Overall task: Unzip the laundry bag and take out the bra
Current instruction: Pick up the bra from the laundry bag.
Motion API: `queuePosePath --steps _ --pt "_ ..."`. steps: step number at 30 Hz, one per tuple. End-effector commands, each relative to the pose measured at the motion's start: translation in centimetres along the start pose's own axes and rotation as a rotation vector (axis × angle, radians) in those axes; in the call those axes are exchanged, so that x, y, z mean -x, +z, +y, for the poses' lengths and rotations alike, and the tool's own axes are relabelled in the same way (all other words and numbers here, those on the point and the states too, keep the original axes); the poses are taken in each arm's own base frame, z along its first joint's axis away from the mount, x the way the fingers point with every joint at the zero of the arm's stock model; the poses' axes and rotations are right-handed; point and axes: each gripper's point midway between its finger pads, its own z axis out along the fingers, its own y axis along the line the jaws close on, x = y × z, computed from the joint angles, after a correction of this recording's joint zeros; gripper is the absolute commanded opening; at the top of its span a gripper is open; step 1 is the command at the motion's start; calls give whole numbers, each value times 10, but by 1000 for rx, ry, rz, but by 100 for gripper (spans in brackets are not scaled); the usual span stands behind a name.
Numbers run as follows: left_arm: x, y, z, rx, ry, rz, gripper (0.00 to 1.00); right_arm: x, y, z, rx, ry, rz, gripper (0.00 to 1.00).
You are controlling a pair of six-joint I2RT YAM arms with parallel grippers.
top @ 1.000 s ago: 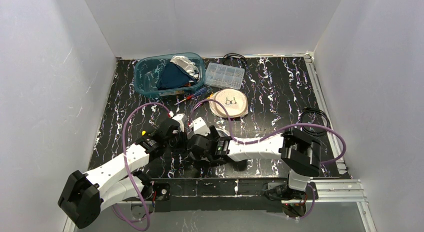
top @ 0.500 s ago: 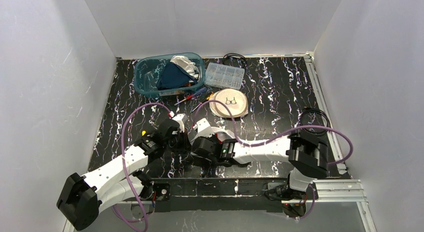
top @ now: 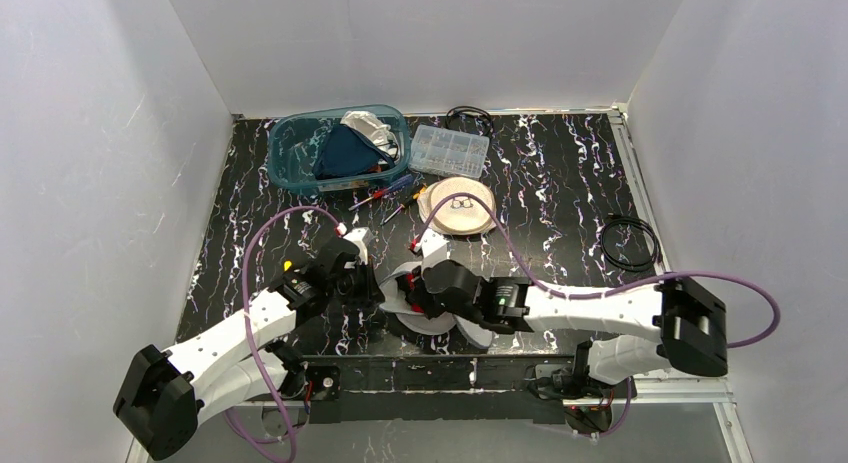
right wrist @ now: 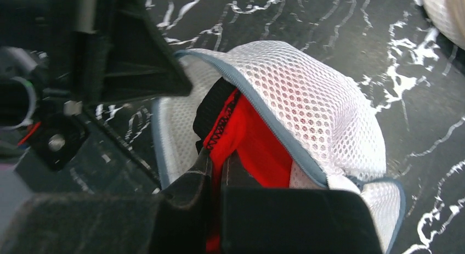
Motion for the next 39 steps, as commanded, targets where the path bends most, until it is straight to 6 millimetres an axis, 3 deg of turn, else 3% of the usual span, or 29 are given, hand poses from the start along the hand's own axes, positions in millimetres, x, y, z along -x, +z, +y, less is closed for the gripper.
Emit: queuePosePath --steps 1,7,15,19,24,29,30,33,35,39 --pt "8 -5 -2 17 -9 -20 0 31 -22 43 290 -56 -95 1" --pt "15 -3 -9 6 -15 -12 0 38 -44 60 424 -177 -119 1" --pt "16 2 -7 43 -24 13 0 69 -75 78 565 -234 -218 1" --pt "19 0 -6 56 -27 9 0 93 -86 69 527 -193 -310 1" --pt "23 -3 -6 71 -37 -4 0 131 -108 37 394 -73 -518 1" --pt "30 -13 -12 66 -61 -14 0 128 -107 32 361 -127 -497 1" --pt "32 -17 -15 60 -63 -18 5 126 -106 31 358 -144 -489 1" --pt "41 -32 -24 46 -76 -38 40 124 -107 27 342 -181 -483 1" --pt "48 -45 -29 40 -84 -59 59 127 -112 24 332 -199 -494 1" --pt "63 -79 -31 77 -93 -111 74 134 -125 17 304 -240 -507 1"
